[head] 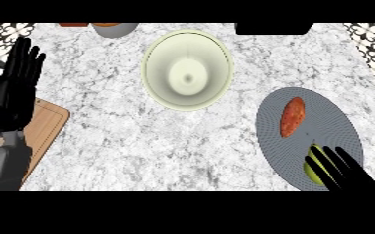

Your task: Pick the pear from the placemat and place it in the bowl

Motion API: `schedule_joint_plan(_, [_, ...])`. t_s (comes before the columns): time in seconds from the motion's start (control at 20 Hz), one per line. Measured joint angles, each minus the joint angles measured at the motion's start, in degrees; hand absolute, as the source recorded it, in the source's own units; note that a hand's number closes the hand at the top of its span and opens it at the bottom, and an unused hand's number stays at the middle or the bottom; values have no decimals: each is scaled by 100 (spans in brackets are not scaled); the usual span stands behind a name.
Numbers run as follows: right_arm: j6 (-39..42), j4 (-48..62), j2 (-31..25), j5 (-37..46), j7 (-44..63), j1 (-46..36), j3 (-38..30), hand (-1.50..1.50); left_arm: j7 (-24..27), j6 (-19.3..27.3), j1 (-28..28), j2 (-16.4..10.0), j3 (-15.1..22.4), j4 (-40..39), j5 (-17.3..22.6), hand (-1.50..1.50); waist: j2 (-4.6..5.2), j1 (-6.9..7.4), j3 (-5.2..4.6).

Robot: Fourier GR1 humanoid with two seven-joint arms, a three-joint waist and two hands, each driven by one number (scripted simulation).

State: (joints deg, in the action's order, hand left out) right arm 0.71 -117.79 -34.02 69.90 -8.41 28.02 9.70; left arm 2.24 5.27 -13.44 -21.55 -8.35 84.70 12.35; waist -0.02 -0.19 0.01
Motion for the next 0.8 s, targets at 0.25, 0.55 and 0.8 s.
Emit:
schedule_joint_plan(0.25, [35, 392, 229, 163, -237, -340, -16, -150, 36, -91, 40, 61, -90, 30, -45, 0, 0, 6, -1])
schedule_joint_plan(0.55, [208, 861, 506, 427, -294, -774, -97, -150, 34, -192, -35, 119, -175, -46, -110, 0, 1, 9, 0])
schedule_joint_plan(0.8, [233, 1116, 669, 591, -442, -904, -187, -150, -26, -259, 44, 183, -224, 66, -166, 0, 0, 7, -1])
